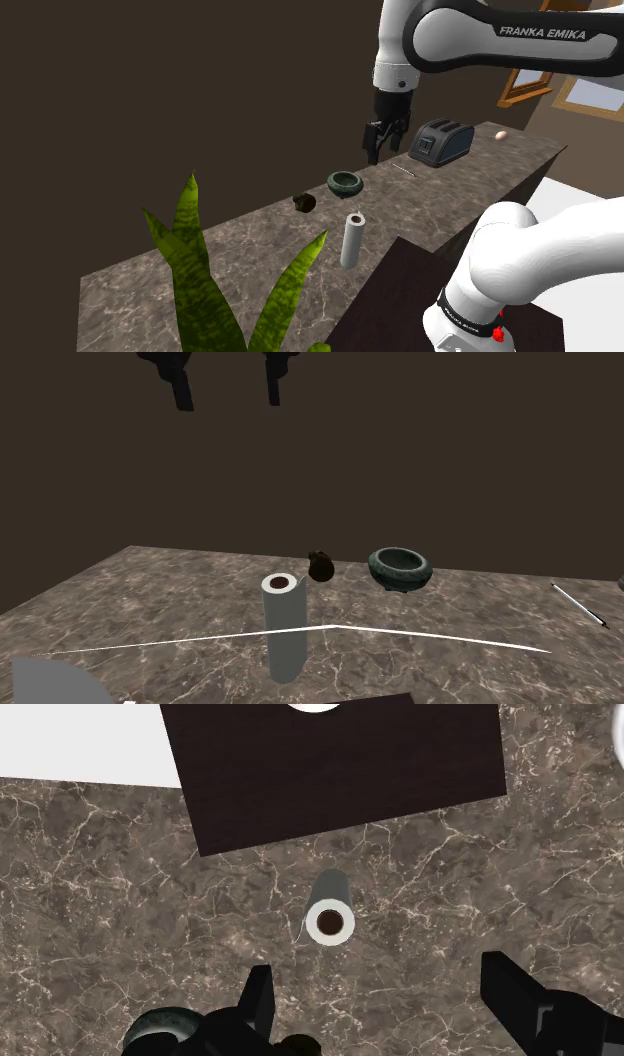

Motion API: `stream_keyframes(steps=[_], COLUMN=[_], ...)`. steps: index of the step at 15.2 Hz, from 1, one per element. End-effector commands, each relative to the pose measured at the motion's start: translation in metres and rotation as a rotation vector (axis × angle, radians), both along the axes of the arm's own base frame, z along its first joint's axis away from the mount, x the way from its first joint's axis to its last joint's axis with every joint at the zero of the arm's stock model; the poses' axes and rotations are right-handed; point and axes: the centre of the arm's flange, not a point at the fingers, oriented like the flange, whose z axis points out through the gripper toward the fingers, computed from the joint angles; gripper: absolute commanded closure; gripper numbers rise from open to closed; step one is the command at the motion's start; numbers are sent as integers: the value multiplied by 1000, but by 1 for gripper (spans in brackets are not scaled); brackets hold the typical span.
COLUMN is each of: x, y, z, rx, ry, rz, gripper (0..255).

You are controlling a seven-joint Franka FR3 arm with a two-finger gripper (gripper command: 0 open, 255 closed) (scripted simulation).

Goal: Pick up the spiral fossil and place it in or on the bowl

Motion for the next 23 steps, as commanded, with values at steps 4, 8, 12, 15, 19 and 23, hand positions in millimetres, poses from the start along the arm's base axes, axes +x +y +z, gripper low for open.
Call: stream_keyframes(steps=[4, 8, 12, 15, 19, 23], x=[20, 47, 76, 98, 128, 159], y=[-7, -17, -28, -37, -48, -60], z=[-31, -72, -111, -140, -178, -215], rx=[-12, -29, -45, -57, -74, -90], ry=[-20, -47, -74, -94, -121, -148], rz=[2, 6, 9, 11, 15, 18], gripper=[0, 0, 0, 0, 0, 0])
